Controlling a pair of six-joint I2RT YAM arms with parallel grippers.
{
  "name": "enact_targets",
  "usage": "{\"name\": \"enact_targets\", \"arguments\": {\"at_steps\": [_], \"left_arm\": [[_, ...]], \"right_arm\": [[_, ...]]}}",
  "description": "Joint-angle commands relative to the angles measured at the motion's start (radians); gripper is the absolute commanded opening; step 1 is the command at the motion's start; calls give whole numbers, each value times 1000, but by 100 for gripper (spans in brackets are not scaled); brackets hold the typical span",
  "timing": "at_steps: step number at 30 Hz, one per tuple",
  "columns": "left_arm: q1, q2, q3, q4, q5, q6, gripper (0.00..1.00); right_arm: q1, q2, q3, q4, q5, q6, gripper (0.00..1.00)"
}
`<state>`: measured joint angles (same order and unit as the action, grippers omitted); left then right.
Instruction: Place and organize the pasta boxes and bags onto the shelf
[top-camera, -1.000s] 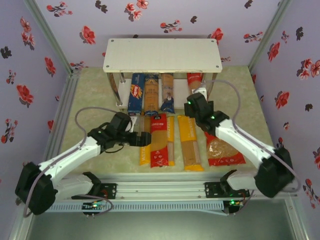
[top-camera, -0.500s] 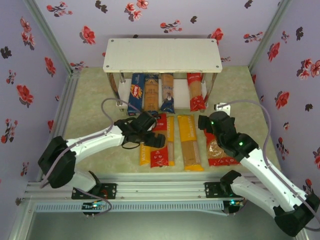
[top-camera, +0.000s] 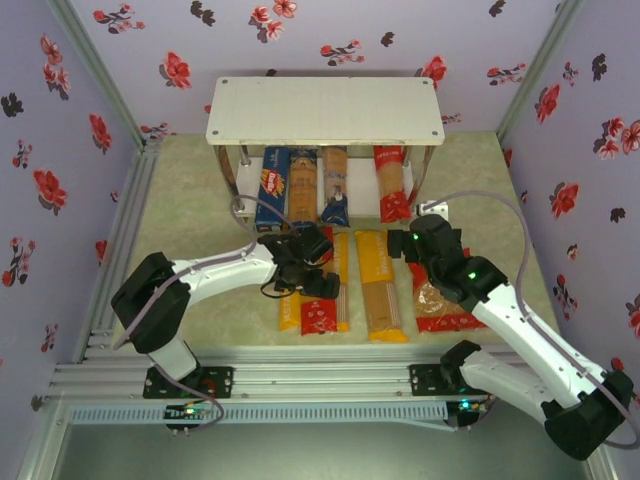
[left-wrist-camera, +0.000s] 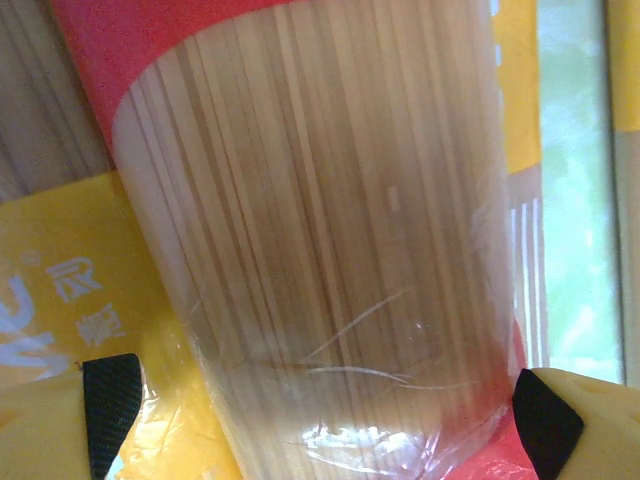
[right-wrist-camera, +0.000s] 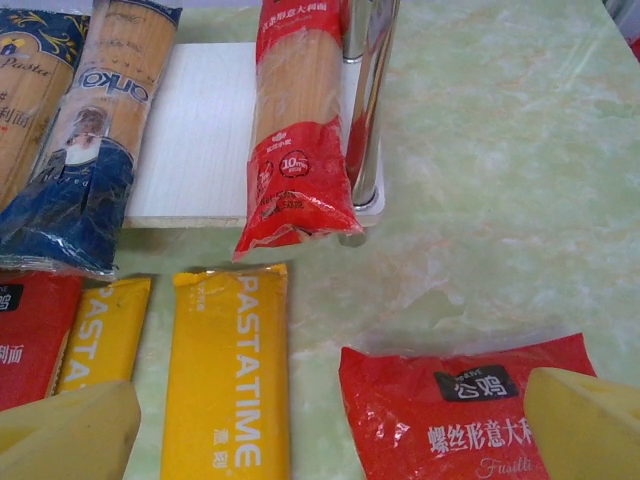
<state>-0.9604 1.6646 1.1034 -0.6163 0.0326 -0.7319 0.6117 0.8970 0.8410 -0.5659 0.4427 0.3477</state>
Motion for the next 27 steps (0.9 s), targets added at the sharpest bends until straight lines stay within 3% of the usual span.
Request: {"name": "enact_targets", "arguments": {"at_steps": [1, 15, 17, 22, 27], "left_arm": [[-15, 34, 42, -43, -24, -29, 100], [-38, 110, 99, -82, -17, -15, 99], [-38, 104, 95, -80, -10, -11, 93], [-39, 109, 93, -60, 57, 16, 57], [-38, 113, 85, -42, 104, 22, 48]], "right_arm": [[-11, -21, 18, 11, 4, -38, 99], [-60, -61, 6, 18, -45, -59, 99], [-64, -61, 6, 18, -47, -61, 99], [-72, -59, 1, 29, -62, -58, 99], [-75, -58, 0, 34, -79, -54, 99]]}}
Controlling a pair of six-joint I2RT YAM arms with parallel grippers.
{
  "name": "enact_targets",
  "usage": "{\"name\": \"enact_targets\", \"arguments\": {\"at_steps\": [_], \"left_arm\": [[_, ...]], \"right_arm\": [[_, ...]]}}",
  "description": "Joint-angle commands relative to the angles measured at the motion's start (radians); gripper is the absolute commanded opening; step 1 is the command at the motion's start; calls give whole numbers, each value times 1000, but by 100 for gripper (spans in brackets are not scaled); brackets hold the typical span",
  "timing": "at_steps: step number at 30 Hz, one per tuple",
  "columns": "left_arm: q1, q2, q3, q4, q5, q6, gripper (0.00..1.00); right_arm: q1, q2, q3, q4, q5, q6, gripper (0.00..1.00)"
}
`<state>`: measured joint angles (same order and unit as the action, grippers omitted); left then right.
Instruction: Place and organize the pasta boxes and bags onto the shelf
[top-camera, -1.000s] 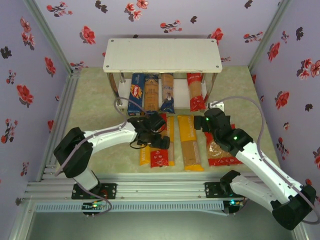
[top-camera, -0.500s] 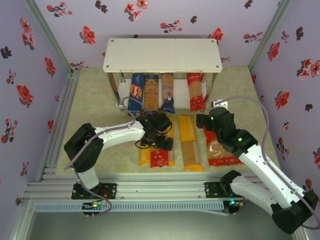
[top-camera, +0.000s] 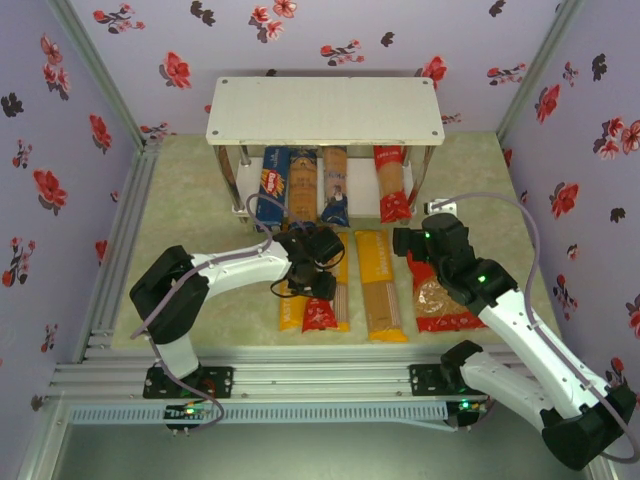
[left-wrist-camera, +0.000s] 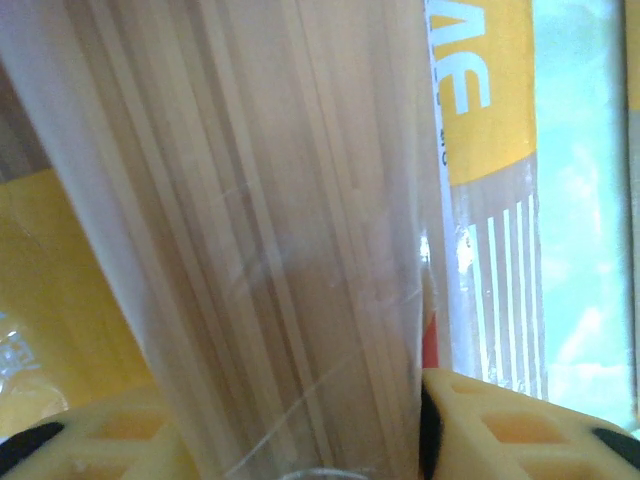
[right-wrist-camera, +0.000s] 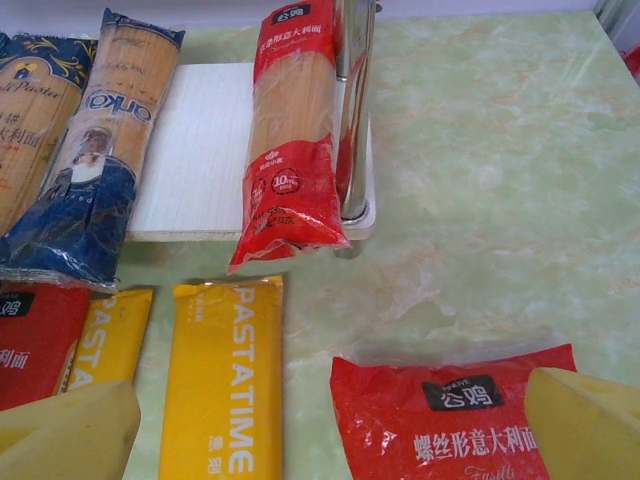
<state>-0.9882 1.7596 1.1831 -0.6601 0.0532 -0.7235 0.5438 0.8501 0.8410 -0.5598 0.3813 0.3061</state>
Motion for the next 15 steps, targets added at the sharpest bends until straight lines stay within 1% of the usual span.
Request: {"name": "enact_targets", "arguments": {"at_steps": [1, 4, 6, 9, 10, 11, 15], "left_arm": [[-10, 17, 6, 2, 94, 18, 46], [-10, 18, 8, 0, 128, 30, 42], [-11, 13, 4, 6, 151, 39, 42], [-11, 5, 1, 11, 204, 68, 37], [-12, 2, 2, 8, 215, 78, 29], [-12, -4, 3, 2, 216, 84, 0], [-12, -44, -11, 12, 199, 90, 0]], "right_arm": [[-7, -11, 0, 27, -16, -10, 99], [-8, -11, 3, 25, -12, -6, 99], [-7, -14, 4, 23, -11, -4, 99], [-7, -20, 6, 21, -3, -1, 99], [-7, -22, 5, 21, 0, 3, 99], [-7, -24, 4, 20, 4, 6, 99], [-9, -30, 2, 17, 13, 18, 99]]}}
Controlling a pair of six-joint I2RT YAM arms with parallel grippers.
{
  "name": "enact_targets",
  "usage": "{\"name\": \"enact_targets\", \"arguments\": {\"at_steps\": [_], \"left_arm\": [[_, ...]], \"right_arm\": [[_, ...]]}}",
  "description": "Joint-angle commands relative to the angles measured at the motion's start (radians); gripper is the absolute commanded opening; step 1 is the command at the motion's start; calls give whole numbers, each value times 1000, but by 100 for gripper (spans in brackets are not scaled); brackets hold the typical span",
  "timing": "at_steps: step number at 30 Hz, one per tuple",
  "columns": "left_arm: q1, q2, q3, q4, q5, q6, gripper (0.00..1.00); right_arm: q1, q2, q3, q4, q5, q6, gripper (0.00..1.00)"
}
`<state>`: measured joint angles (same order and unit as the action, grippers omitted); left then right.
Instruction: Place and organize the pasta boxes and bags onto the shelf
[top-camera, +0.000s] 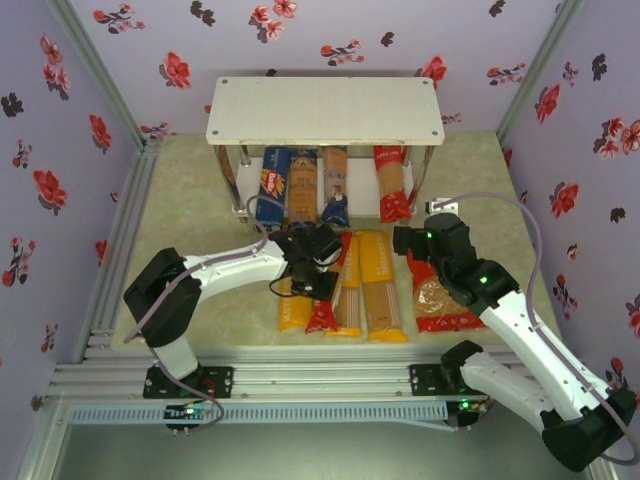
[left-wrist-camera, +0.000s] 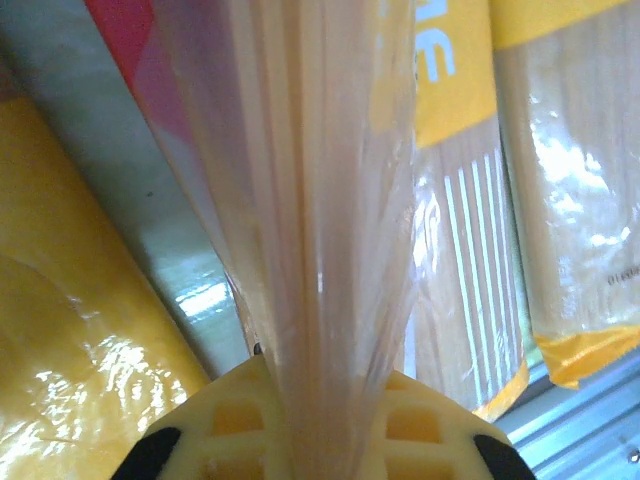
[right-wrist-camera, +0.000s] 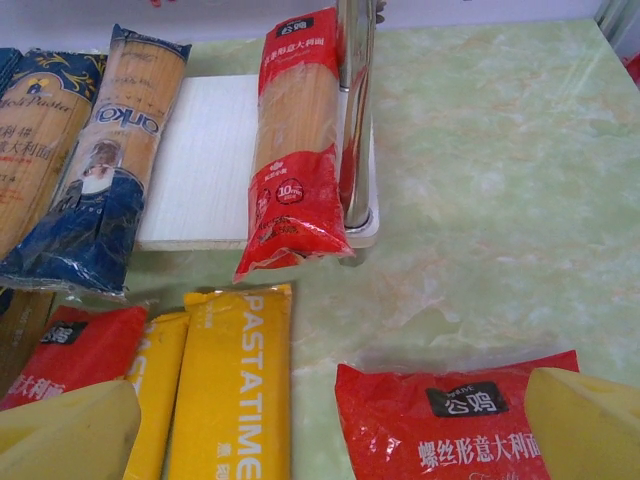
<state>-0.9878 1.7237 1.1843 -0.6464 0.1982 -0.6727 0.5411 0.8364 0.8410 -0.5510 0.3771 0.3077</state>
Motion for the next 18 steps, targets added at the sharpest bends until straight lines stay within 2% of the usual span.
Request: {"name": "enact_targets", "arguments": {"at_steps": [1, 4, 12, 18], "left_arm": [[-12, -16, -12, -1, 52, 41, 0], [-12, -32, -8, -7, 63, 46, 0], [-18, -89, 20, -54, 247, 102, 0], [-22, -148, 15, -52, 335, 98, 0]], "right_arm": [[-6, -19, 1, 8, 19, 19, 99], [-6, -20, 3, 8, 22, 24, 99], [-6, -23, 18, 4, 36, 33, 99], [-6, -28, 24, 11, 39, 49, 99]]}}
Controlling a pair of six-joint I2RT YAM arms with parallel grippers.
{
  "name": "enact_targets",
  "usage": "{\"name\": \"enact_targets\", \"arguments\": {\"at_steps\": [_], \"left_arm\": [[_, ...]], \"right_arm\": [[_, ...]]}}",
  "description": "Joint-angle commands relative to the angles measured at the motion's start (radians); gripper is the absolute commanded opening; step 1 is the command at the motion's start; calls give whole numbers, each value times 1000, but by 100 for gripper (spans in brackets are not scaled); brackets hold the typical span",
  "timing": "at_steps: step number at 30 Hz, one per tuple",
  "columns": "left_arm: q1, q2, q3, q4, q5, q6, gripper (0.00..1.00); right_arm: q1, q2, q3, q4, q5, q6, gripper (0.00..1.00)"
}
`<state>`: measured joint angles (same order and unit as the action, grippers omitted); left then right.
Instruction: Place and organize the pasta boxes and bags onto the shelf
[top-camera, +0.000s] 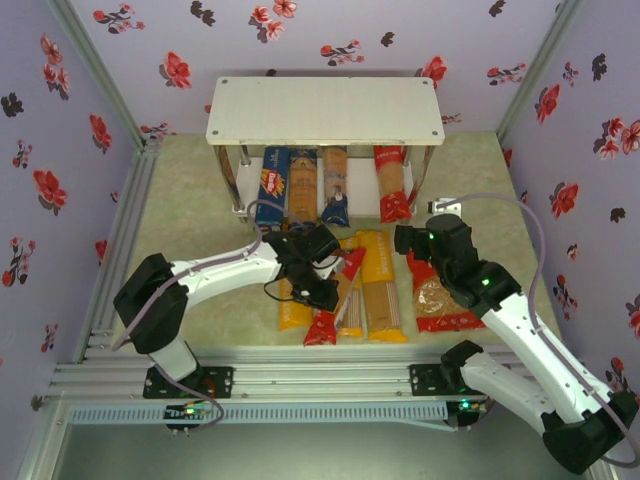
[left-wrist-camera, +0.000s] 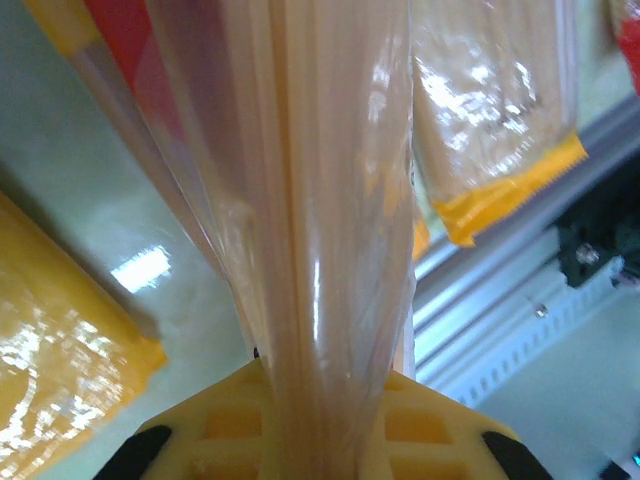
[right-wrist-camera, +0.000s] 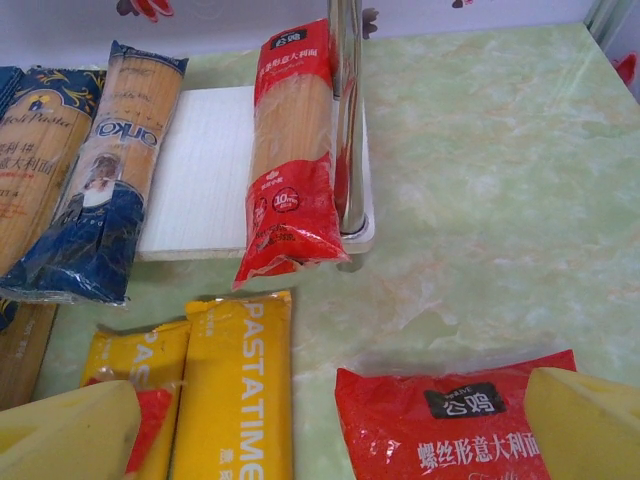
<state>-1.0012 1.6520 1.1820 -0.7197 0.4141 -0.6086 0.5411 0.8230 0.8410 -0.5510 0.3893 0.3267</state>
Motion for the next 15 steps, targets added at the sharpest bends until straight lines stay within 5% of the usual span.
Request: {"name": "enact_targets", "arguments": {"at_steps": [1, 9, 15], "left_arm": [[-9, -86, 16, 35, 134, 27, 0], [-4, -127, 42, 219, 239, -41, 0], [79, -122, 35, 415, 180, -127, 0]], "right_arm": [[-6, -15, 25, 11, 26, 30, 99], [-6, 32, 101, -66, 43, -2, 99], [-9, 80, 183, -149, 63, -2, 99]]}}
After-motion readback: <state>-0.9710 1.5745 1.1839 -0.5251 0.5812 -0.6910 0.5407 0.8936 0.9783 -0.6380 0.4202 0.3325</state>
